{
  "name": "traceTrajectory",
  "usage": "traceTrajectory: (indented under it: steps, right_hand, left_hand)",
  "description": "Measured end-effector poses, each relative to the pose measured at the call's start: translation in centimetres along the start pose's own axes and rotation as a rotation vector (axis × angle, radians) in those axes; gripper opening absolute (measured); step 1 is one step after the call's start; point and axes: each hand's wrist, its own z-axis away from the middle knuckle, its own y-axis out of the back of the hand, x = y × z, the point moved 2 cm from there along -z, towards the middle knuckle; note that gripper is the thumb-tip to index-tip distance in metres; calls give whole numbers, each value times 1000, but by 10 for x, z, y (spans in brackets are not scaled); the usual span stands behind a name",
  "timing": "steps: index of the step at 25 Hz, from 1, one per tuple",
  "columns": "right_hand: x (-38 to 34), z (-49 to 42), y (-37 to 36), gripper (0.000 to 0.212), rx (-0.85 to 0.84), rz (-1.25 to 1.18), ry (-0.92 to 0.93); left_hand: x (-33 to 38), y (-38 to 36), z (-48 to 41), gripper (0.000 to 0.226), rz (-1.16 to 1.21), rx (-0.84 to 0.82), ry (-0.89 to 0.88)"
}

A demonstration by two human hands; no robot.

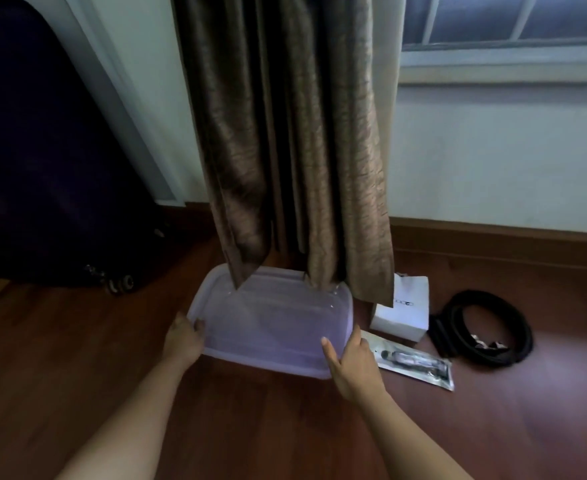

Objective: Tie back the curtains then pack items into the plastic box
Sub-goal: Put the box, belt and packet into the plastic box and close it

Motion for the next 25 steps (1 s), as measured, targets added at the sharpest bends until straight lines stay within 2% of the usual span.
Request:
traceTrajectory:
  steps: [6,10,14,17,20,22,25]
  right_hand:
    - [2,-4,-7,73,-65,-30,-20]
    - [-6,38,-24,75,-103,-39,-39]
    - [1,80,-43,94,-250,-25,-46]
    - [19,92,-26,97,-428,106,-100]
    - [53,97,23,94,-543,265,-153]
    - [86,101,66,96,-524,276,-235]
    - [150,114,126,98,-414,226,-349]
  left_hand:
    - [-16,0,-13,50,41,-40,59]
    - [-46,17,-5,46,29,-53,232]
    - [-89,40,14,43,60,-280,335]
    - [-105,46,45,39,-121,-483,430]
    - [-82,29,90,17,-294,-713,425]
    - [-50,2,122,6,-303,-836,363]
    - [6,-46,160,14,-248,-954,251]
